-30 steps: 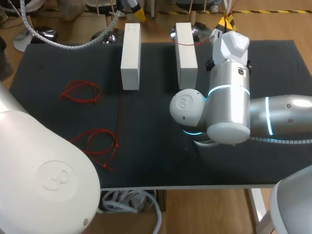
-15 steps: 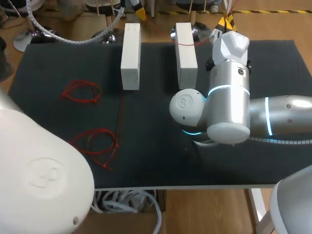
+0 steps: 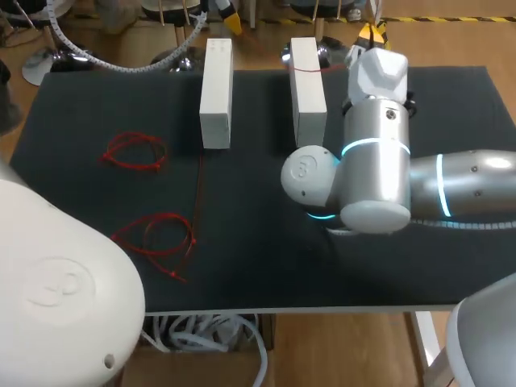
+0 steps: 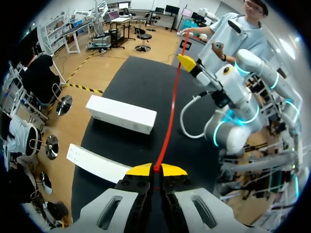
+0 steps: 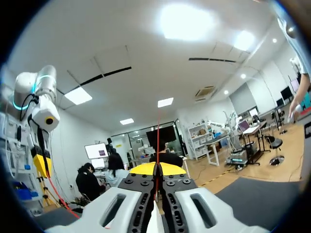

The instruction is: Grab the tape and strap the tape.

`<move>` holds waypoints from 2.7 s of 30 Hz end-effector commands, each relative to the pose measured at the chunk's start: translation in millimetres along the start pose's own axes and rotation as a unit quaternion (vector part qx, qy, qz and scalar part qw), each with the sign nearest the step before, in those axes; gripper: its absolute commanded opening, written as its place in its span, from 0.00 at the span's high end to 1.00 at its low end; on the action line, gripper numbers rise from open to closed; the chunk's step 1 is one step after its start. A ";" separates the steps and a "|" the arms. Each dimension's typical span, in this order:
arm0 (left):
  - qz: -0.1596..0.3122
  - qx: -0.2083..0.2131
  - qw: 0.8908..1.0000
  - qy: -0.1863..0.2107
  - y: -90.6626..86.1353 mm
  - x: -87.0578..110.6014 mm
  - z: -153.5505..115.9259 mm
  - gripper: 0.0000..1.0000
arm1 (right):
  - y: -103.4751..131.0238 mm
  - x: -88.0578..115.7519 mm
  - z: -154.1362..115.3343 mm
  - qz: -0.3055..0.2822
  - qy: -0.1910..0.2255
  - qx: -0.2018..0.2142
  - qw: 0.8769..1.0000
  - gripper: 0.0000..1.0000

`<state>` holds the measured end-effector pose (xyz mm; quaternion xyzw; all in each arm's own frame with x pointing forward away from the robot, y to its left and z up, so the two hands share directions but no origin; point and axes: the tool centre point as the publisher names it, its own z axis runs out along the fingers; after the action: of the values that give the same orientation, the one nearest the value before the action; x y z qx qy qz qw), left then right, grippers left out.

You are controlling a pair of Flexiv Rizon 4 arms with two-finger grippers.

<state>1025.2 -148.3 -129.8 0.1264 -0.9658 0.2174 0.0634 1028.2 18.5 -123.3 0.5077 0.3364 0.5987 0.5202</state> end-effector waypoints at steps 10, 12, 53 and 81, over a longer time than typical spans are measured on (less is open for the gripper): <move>0.000 -0.002 1.000 0.001 -0.7 -0.4 -0.5 1.00 | 3.7 31.1 7.6 -0.103 -0.102 0.076 0.987 1.00; 0.000 -0.002 1.000 0.001 -0.7 -0.4 -0.5 1.00 | 4.1 29.4 5.9 -0.120 -0.097 0.085 0.984 1.00; 0.000 -0.002 1.000 0.001 -0.7 -0.4 -0.5 1.00 | 18.8 10.6 1.2 -0.164 0.009 0.068 0.984 1.00; 0.000 -0.002 1.000 0.001 -0.7 -0.4 -0.5 1.00 | 18.8 10.6 1.2 -0.164 0.009 0.068 0.984 1.00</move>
<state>1025.4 -148.1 -130.0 0.1261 -0.9658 0.2174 0.0637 1025.2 26.3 -105.5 0.4731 0.4577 0.4857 0.5752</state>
